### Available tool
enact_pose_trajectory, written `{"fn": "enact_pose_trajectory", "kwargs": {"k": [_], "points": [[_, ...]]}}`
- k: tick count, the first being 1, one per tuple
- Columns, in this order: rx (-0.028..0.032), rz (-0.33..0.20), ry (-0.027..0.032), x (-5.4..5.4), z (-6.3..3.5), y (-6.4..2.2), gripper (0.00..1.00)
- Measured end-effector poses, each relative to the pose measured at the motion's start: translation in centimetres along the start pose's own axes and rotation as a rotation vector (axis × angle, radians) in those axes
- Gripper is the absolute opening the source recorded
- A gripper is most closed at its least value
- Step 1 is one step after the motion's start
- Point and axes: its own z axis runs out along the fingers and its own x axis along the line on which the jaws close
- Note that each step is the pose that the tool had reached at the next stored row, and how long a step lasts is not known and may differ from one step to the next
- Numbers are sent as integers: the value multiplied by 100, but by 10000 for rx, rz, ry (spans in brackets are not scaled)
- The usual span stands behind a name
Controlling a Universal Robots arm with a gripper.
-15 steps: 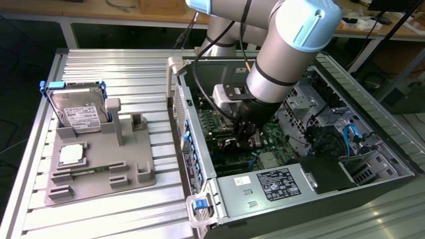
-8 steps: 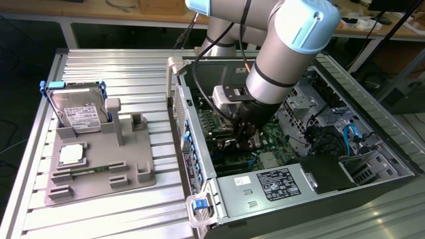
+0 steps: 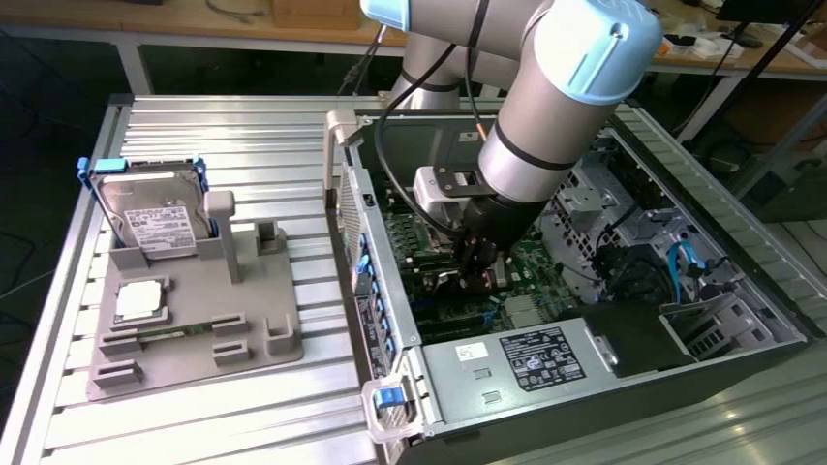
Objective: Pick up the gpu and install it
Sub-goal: 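Insert the gpu into the slot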
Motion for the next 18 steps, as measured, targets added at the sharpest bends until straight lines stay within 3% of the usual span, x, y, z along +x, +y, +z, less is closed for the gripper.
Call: {"fn": "enact_pose_trajectory", "kwargs": {"k": [18], "points": [[20,-1,-1,2,30,-2,27]]}}
